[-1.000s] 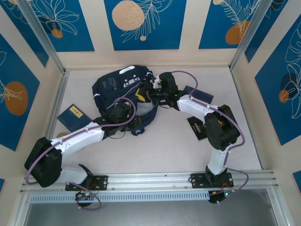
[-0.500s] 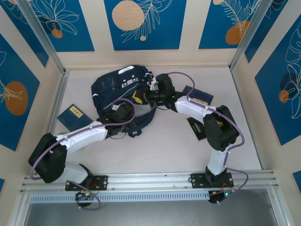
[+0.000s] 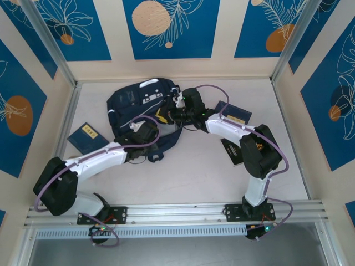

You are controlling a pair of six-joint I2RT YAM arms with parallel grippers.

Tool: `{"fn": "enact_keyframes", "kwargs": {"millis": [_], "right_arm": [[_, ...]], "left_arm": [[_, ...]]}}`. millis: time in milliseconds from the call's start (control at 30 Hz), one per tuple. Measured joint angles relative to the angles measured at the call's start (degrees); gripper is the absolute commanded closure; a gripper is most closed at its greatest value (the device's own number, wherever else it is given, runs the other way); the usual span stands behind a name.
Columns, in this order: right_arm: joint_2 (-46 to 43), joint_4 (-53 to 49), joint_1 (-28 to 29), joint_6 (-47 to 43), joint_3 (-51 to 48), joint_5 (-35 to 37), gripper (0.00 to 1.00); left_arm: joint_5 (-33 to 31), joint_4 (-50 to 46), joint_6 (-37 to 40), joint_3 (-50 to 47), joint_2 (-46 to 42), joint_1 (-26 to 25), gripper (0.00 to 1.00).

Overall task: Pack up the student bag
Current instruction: Unzip the student bag at the top-center of the table.

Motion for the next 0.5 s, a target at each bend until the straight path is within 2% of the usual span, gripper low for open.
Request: {"fn": "enact_keyframes", "kwargs": {"millis": [267,500], "right_arm": [[-0.57,-4.52,0.72,-3.65,0.00,3.91,0.94],[-0.59,-10.43,1.55,-8.55,0.00,9.49,0.94]], "left_arm": [[-0.35,-5.55,2.49,1.46,-2.91,-0.04,1.00],[1.44,-14.36,8.09,7.02,-1.97,0.07,1.00]]}}
